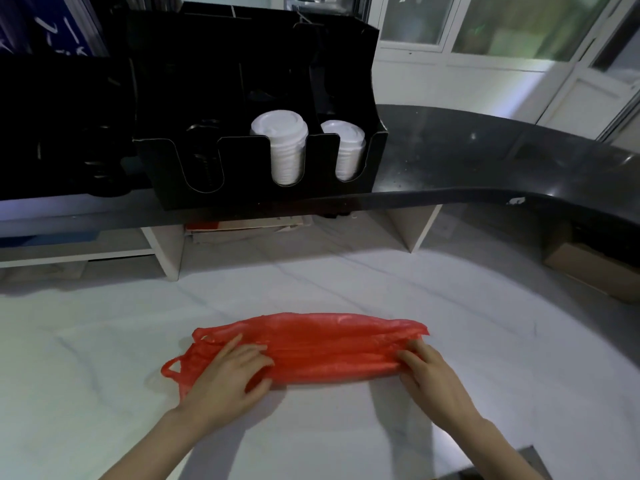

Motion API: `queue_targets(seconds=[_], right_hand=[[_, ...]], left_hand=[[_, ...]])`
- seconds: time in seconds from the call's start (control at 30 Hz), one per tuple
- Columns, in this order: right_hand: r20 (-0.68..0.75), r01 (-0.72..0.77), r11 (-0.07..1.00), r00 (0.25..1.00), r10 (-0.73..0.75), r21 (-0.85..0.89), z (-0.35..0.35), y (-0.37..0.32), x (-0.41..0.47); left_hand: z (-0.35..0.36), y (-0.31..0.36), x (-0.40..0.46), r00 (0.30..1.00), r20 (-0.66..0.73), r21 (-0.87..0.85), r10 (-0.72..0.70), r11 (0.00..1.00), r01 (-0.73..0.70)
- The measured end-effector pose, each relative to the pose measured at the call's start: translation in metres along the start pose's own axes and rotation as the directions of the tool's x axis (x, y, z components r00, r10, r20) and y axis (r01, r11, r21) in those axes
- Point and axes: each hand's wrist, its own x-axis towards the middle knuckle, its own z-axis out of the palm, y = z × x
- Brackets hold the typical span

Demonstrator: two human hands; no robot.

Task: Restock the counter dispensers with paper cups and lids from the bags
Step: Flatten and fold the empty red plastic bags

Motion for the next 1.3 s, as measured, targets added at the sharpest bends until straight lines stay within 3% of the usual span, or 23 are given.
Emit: queue_targets(seconds=[0.07,0.13,0.23,0.3,0.33,0.4,0.5,0.6,0.73,1.13,1.23,1.3], right_hand=[[-0.066,-0.045,0.998,0.997,0.042,-0.042,-0.012,-0.009,0.007],[-0.087,-0.134,0.990,0.988,0.130,-0.043,-0.025,-0.018,0.015],[-0.011,-0.232,0.971,0.973,0.232,-0.048,-0.028,-0.022,0.032],[0.069,-0.281,0.949,0.954,0.293,-0.145,-0.022,-0.018,0.044],[0.077,-0.287,0.934,0.948,0.308,-0.213,-0.016,-0.016,0.050],[-0.006,-0.295,0.908,0.951,0.308,-0.298,-0.004,-0.016,0.055],[-0.131,-0.229,0.953,0.970,0.206,-0.198,0.011,-0.032,0.049],[-0.057,-0.200,0.965,0.979,0.193,-0.169,0.032,-0.042,0.034],[0.049,-0.225,0.951,0.970,0.240,-0.211,0.053,-0.035,0.023],[0.139,-0.239,0.962,0.956,0.257,-0.132,0.059,-0.031,0.029],[0.023,-0.320,0.947,0.947,0.321,-0.041,0.049,-0.051,0.038],[-0.013,-0.223,0.973,0.975,0.222,-0.063,0.055,-0.080,0.043]], left_hand=[[-0.014,0.003,0.006,0.985,-0.028,-0.098,-0.168,0.982,0.164],[-0.025,0.008,0.013,0.951,0.033,-0.221,-0.307,0.926,0.307],[-0.027,0.011,0.031,0.886,0.025,-0.310,-0.462,0.839,0.446],[-0.024,0.006,0.042,0.829,-0.014,-0.229,-0.558,0.809,0.541],[-0.022,0.004,0.046,0.840,-0.077,-0.080,-0.536,0.844,0.531],[-0.012,0.008,0.052,0.913,-0.190,0.177,-0.360,0.902,0.392],[0.011,0.023,0.053,0.982,-0.185,0.275,-0.029,0.958,0.081],[0.024,0.024,0.041,0.994,-0.063,0.194,-0.087,0.976,0.098],[0.042,0.010,0.029,0.987,0.114,0.284,-0.113,0.956,0.076],[0.055,-0.002,0.033,0.981,0.154,0.298,-0.118,0.952,0.068],[0.055,-0.002,0.034,0.978,0.168,0.295,-0.123,0.953,0.069],[0.055,-0.001,0.034,0.977,0.167,0.276,-0.131,0.958,0.081]])
